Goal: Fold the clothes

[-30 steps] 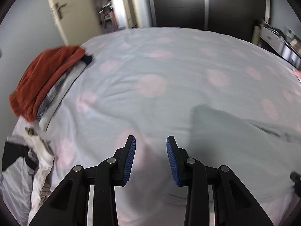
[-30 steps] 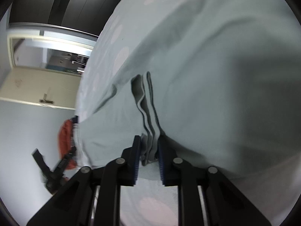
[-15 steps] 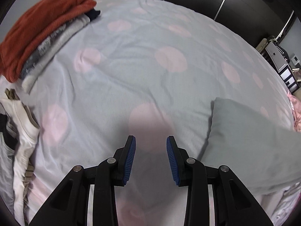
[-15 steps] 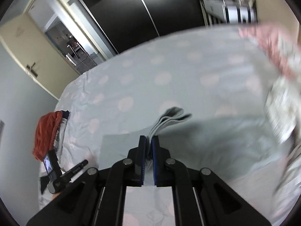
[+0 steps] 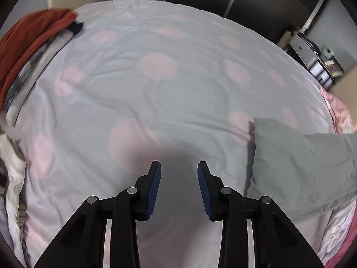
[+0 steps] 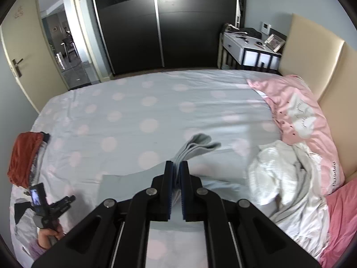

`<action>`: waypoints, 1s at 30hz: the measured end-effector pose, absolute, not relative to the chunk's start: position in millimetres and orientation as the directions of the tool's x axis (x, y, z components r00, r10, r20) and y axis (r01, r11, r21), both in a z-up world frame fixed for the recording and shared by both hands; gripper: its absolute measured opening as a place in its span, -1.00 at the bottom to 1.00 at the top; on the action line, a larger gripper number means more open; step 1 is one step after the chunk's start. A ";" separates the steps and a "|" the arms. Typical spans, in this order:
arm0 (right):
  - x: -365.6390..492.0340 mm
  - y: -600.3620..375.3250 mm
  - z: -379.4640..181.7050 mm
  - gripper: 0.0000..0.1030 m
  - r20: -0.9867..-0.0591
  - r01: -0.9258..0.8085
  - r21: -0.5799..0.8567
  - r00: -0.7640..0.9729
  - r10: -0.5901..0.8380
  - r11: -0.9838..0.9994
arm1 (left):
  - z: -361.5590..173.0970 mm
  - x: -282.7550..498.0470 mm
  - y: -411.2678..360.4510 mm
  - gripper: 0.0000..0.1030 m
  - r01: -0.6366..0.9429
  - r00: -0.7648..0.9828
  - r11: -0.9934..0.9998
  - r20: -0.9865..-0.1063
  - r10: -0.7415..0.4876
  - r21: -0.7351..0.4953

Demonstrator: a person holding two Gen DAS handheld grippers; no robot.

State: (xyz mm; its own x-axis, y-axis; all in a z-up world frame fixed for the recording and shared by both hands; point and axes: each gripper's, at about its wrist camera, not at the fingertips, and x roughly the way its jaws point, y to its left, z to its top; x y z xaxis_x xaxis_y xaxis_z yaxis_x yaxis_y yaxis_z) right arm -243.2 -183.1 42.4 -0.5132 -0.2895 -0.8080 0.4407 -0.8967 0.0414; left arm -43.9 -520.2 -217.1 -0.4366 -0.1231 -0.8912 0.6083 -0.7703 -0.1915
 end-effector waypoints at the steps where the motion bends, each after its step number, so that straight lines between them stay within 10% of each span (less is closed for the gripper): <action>1: -250.9 -172.8 38.9 -0.89 -0.811 0.435 0.037 -0.513 -0.281 -0.900 | -217.5 -48.6 -514.6 -0.30 0.593 -0.437 -0.785 -0.891 -0.126 -0.179; 22: -335.6 1.6 -212.7 -0.87 -0.933 0.165 0.281 -0.182 -0.310 -0.945 | -230.1 -99.4 -482.6 -0.30 0.519 -0.439 -0.848 -0.885 -0.154 -0.109; 30: -329.0 11.0 -206.8 -0.40 -0.929 0.224 0.285 -0.175 -0.326 -0.932 | -229.5 -101.6 -475.9 -0.30 0.505 -0.420 -0.861 -0.890 -0.176 -0.068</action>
State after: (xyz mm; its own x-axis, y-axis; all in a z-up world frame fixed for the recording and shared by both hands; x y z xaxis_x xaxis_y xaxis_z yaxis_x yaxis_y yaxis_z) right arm -329.0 11.0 -206.8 -0.1745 -0.3260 -0.9291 0.2239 -0.9320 0.2850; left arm -101.6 -475.9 -229.5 -0.4204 -0.1760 -0.8901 0.5046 -0.8606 -0.0682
